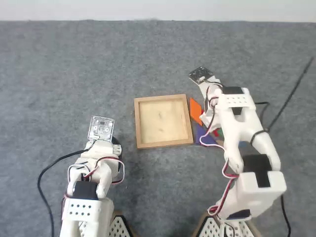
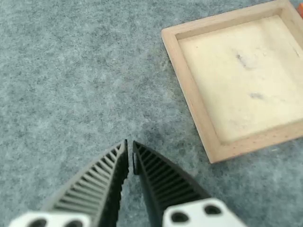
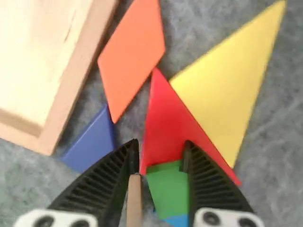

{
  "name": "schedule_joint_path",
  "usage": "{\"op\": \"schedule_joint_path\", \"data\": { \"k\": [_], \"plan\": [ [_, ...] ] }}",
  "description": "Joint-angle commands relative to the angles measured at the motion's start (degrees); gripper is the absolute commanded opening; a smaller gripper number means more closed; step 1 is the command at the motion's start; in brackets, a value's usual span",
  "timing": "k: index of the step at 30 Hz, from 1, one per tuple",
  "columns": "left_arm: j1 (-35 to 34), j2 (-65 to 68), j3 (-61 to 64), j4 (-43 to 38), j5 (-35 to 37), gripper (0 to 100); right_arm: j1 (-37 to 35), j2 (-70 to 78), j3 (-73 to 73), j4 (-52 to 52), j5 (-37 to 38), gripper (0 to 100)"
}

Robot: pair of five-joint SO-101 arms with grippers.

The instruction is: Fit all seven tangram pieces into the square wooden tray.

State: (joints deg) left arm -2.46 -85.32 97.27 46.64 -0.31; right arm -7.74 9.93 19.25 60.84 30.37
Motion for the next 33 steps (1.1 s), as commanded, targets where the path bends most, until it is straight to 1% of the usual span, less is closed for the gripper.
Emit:
{"op": "schedule_joint_path", "data": {
  "k": [1, 5, 13, 18, 23, 31, 33],
  "plan": [
    [-0.3, -0.7, -0.5, 0.1, 0.4, 2, -0.6, 0.1, -3.6, -0.6, 0.5, 28.1],
    [-0.3, -0.7, -0.5, 0.1, 0.4, 2, -0.2, 0.7, -3.3, -0.5, 4.4, 30.1],
    [-0.3, -0.7, -0.5, 0.1, 0.4, 2, -0.1, 7.5, -4.1, -0.4, 8.1, 30.2],
    [-0.3, -0.7, -0.5, 0.1, 0.4, 2, -0.1, 8.7, -6.1, 3.6, 8.4, 30.0],
    [-0.3, -0.7, -0.5, 0.1, 0.4, 2, 1.2, 8.7, -4.4, 7.7, 13.6, 29.9],
    [-0.3, -0.7, -0.5, 0.1, 0.4, 2, 7.0, 8.2, -4.2, 10.9, 8.4, 29.9],
    [-0.3, -0.7, -0.5, 0.1, 0.4, 2, 7.3, 8.5, -4.2, 10.7, 5.3, 29.9]
  ]
}}
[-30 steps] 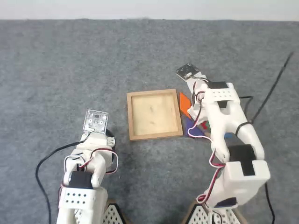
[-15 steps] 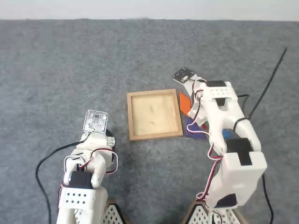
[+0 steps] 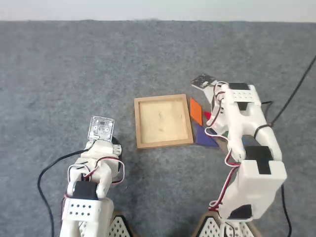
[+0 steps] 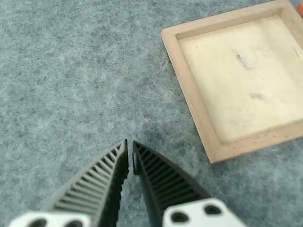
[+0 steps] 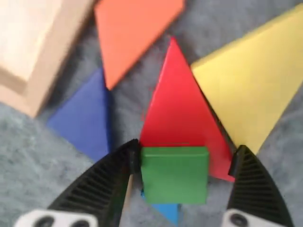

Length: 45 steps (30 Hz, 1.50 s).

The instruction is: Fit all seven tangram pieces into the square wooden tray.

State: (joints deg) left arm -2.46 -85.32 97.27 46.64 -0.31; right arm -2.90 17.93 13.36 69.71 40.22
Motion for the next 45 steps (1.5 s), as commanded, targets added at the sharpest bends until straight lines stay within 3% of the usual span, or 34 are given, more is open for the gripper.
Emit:
{"op": "schedule_joint_path", "data": {
  "k": [1, 10, 16, 20, 27, 32, 42, 45],
  "plan": [
    [-0.3, -0.7, -0.5, 0.1, 0.4, 2, 2.3, 0.5, 1.7, 1.8, -6.2, 29.9],
    [-0.3, -0.7, -0.5, 0.1, 0.4, 2, -3.9, 0.7, 2.1, 5.9, -7.9, 29.9],
    [-0.3, -0.7, -0.5, 0.1, 0.4, 2, -4.4, 0.4, 1.7, -2.0, -7.6, 29.9],
    [-0.3, -0.7, -0.5, 0.1, 0.4, 2, -5.4, 0.8, 2.1, 0.6, -1.6, 29.9],
    [-0.3, -0.7, -0.5, 0.1, 0.4, 2, -4.8, 0.9, 2.4, 2.3, -0.5, 29.9],
    [-0.3, -0.7, -0.5, 0.1, 0.4, 2, -4.4, 0.8, 5.2, 4.7, 9.3, 30.2],
    [-0.3, -0.7, -0.5, 0.1, 0.4, 2, -3.9, 0.7, 5.5, 5.1, 11.4, 29.8],
    [-0.3, -0.7, -0.5, 0.1, 0.4, 2, -4.0, 0.8, 5.5, 5.2, 11.4, 24.0]
  ]
}}
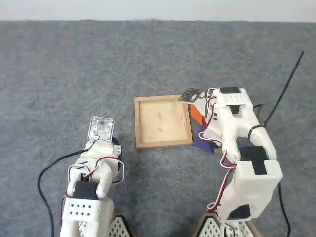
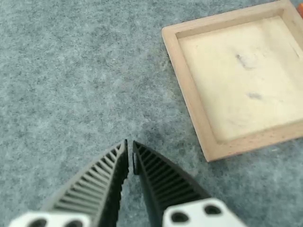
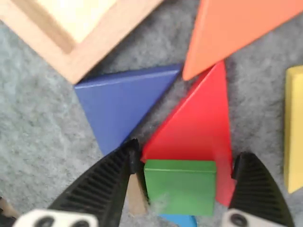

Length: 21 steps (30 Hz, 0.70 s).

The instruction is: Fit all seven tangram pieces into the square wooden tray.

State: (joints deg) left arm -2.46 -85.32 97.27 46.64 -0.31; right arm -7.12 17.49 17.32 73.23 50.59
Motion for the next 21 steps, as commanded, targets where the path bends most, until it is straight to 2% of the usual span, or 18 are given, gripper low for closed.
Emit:
{"op": "schedule_joint_path", "data": {
  "k": [1, 9, 14, 21],
  "plan": [
    [-0.3, -0.7, -0.5, 0.1, 0.4, 2, 0.4, 1.3, 1.6, 1.5, 1.1, 20.7],
    [-0.3, -0.7, -0.5, 0.1, 0.4, 2, 0.7, 1.1, 1.4, -0.1, -0.5, 0.8],
    [-0.3, -0.7, -0.5, 0.1, 0.4, 2, 1.4, 1.2, -1.5, -2.7, -10.5, 1.6],
    [-0.3, -0.7, -0.5, 0.1, 0.4, 2, 9.2, 1.3, -10.0, -3.3, -26.4, 1.6]
  ]
}}
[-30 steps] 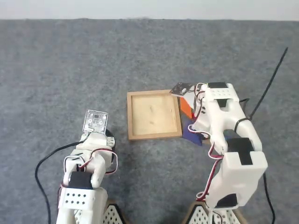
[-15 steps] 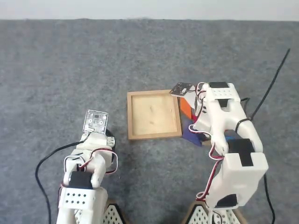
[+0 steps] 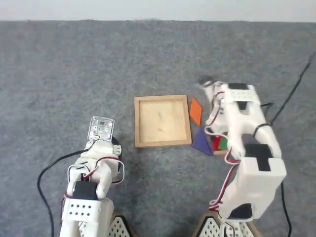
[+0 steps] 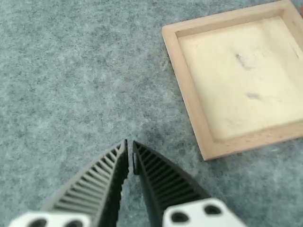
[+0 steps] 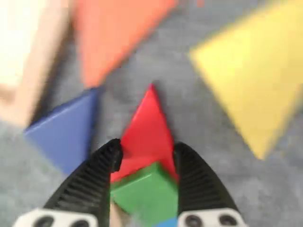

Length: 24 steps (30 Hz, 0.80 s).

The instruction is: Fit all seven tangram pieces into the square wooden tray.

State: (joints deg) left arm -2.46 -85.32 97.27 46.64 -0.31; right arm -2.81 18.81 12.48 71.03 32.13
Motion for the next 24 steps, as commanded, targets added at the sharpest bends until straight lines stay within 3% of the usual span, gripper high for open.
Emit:
{"op": "schedule_joint_path", "data": {
  "k": [1, 10, 15, 24],
  "plan": [
    [-0.3, -0.7, -0.5, 0.1, 0.4, 2, 5.7, 0.0, -6.2, -1.1, -9.3, 1.6],
    [-0.3, -0.7, -0.5, 0.1, 0.4, 2, 7.3, -0.9, -13.0, -0.8, -22.2, 1.7],
    [-0.3, -0.7, -0.5, 0.1, 0.4, 2, 5.3, -9.2, -8.6, 2.9, -17.2, 5.1],
    [-0.3, -0.7, -0.5, 0.1, 0.4, 2, 0.4, -25.7, 24.4, -13.1, -6.0, 19.3]
  ]
}}
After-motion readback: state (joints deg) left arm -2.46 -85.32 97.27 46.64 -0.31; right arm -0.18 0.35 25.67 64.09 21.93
